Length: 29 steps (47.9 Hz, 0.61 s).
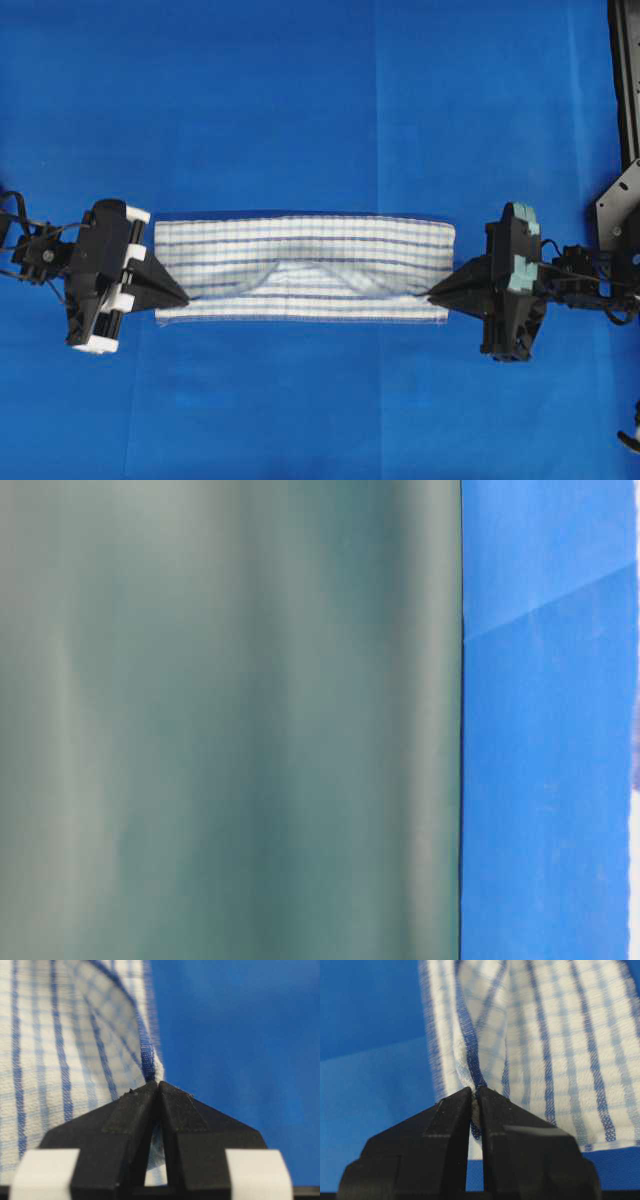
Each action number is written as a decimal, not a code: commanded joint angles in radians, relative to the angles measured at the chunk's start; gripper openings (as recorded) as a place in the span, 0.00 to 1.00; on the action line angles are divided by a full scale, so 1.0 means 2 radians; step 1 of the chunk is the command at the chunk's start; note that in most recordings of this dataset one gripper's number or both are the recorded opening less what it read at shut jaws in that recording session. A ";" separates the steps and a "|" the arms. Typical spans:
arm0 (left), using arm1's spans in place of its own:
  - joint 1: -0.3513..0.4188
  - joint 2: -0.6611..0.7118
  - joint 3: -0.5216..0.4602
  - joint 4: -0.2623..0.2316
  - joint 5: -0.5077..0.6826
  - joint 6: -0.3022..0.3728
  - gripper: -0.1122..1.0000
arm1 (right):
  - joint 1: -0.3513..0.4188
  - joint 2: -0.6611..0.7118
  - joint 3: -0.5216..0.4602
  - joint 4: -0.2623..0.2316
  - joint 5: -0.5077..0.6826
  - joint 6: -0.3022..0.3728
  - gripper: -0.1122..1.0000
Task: Fold the blue towel.
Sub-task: 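Lift the far edge and fold it toward the near edge with both grippers, then release the folded edge and raise both grippers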
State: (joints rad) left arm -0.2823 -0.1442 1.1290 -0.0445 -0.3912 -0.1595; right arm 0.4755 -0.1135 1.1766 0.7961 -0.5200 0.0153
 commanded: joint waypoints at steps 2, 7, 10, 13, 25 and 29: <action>-0.004 -0.002 -0.002 -0.001 -0.004 -0.001 0.18 | 0.005 -0.002 -0.008 0.004 0.002 -0.001 0.08; -0.004 -0.002 -0.002 -0.001 -0.002 -0.001 0.28 | 0.005 0.000 -0.011 0.004 0.015 -0.001 0.09; -0.004 -0.002 -0.002 -0.002 -0.002 0.000 0.41 | 0.005 0.002 -0.014 0.004 0.021 -0.001 0.09; -0.003 -0.002 -0.002 -0.001 -0.001 0.000 0.57 | 0.005 0.005 -0.018 0.004 0.022 -0.001 0.09; 0.006 -0.006 -0.005 -0.001 0.024 0.002 0.83 | 0.002 0.007 -0.028 0.004 0.016 -0.005 0.48; 0.015 -0.015 -0.008 -0.002 0.038 0.004 0.80 | -0.002 0.002 -0.028 0.004 0.014 -0.012 0.72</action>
State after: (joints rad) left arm -0.2669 -0.1488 1.1290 -0.0445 -0.3298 -0.1565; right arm 0.4786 -0.0905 1.1336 0.8038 -0.4801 -0.0015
